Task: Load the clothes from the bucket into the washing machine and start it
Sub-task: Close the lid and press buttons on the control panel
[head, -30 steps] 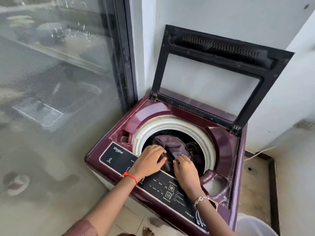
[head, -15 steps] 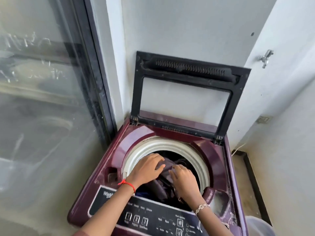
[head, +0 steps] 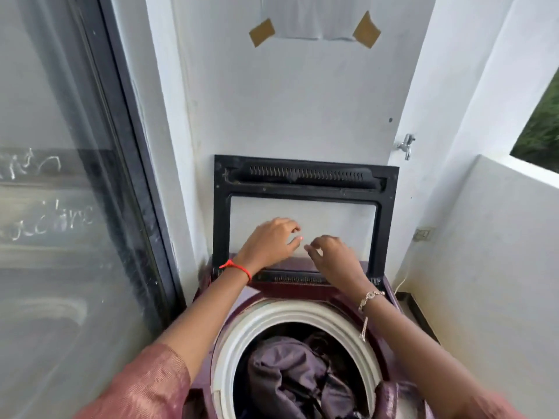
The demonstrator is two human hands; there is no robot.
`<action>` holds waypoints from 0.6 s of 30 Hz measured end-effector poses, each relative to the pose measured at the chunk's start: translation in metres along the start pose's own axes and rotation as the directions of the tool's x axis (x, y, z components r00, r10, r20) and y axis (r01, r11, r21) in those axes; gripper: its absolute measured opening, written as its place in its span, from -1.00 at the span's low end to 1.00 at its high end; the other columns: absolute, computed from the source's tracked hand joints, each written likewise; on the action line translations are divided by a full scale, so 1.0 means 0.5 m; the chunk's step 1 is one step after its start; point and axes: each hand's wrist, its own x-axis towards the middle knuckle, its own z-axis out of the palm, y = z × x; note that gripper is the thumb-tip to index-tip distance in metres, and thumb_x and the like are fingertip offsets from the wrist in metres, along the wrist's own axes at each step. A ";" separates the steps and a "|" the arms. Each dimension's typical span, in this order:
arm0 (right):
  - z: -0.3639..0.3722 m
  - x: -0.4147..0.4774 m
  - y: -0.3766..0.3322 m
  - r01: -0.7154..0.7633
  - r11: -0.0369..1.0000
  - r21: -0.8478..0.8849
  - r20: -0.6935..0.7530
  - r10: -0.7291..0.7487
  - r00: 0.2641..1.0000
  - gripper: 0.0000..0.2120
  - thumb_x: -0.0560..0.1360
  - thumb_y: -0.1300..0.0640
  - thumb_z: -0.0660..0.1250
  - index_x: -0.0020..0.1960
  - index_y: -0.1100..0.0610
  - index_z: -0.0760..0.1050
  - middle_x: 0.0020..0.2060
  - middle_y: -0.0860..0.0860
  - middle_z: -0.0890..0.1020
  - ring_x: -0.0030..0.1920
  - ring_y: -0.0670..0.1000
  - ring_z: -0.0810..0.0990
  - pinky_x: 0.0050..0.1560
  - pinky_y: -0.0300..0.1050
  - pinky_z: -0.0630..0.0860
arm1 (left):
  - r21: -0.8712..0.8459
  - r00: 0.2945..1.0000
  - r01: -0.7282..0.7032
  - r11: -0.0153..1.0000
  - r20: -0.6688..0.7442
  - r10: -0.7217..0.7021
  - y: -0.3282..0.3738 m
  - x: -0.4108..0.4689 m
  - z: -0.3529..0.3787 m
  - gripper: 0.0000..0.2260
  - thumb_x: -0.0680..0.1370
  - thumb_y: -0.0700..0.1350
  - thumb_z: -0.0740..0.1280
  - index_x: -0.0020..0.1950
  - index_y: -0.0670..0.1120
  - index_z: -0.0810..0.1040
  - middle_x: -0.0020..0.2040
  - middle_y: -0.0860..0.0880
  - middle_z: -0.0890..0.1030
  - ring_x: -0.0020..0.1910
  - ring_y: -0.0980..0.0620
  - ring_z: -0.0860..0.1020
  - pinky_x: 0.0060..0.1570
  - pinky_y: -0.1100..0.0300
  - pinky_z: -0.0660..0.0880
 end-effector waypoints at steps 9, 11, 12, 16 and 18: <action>-0.075 0.174 -0.014 -0.018 0.998 0.056 -0.167 0.027 0.986 -0.77 0.57 0.10 0.19 0.00 0.24 0.53 -0.02 0.11 0.56 0.02 0.14 0.53 -0.10 -0.03 0.42 | -0.026 0.979 -0.096 0.995 -0.185 0.090 -0.041 0.159 -0.062 -0.77 0.56 -0.13 0.24 0.16 -0.19 0.53 0.12 -0.08 0.59 0.17 -0.03 0.48 0.17 0.17 0.38; -0.087 0.216 -0.009 -0.032 0.999 0.037 -0.186 0.038 0.982 -0.79 0.57 0.11 0.19 0.00 0.24 0.50 -0.01 0.11 0.54 0.02 0.13 0.52 -0.15 -0.08 0.36 | 0.011 0.971 -0.132 0.991 -0.198 0.132 -0.051 0.191 -0.062 -0.76 0.56 -0.15 0.24 0.19 -0.21 0.51 0.16 -0.10 0.56 0.21 -0.04 0.45 0.25 0.17 0.35; -0.092 0.238 -0.006 -0.028 0.999 0.024 -0.197 0.032 0.980 -0.80 0.57 0.12 0.19 0.01 0.24 0.49 0.01 0.11 0.54 0.03 0.13 0.52 -0.14 -0.08 0.35 | 0.034 0.968 -0.142 0.989 -0.205 0.146 -0.058 0.207 -0.061 -0.74 0.57 -0.15 0.24 0.21 -0.21 0.49 0.19 -0.10 0.53 0.24 -0.04 0.43 0.30 0.17 0.31; -0.107 0.307 0.008 -0.004 0.998 -0.055 -0.200 -0.007 0.980 -0.75 0.57 0.11 0.17 0.14 0.26 0.44 0.11 0.14 0.50 0.14 0.14 0.48 0.00 -0.05 0.41 | 0.112 0.968 -0.121 0.986 -0.206 0.142 -0.087 0.265 -0.057 -0.66 0.59 -0.12 0.20 0.33 -0.22 0.38 0.32 -0.11 0.43 0.36 -0.04 0.31 0.44 0.15 0.14; -0.109 0.333 0.019 -0.001 0.996 -0.095 -0.185 -0.017 0.983 -0.69 0.58 0.10 0.18 0.23 0.26 0.41 0.18 0.16 0.48 0.21 0.15 0.44 0.14 -0.02 0.39 | 0.169 0.971 -0.108 0.980 -0.194 0.140 -0.096 0.289 -0.050 -0.64 0.60 -0.09 0.18 0.36 -0.20 0.35 0.34 -0.10 0.40 0.36 -0.05 0.29 0.45 0.12 0.10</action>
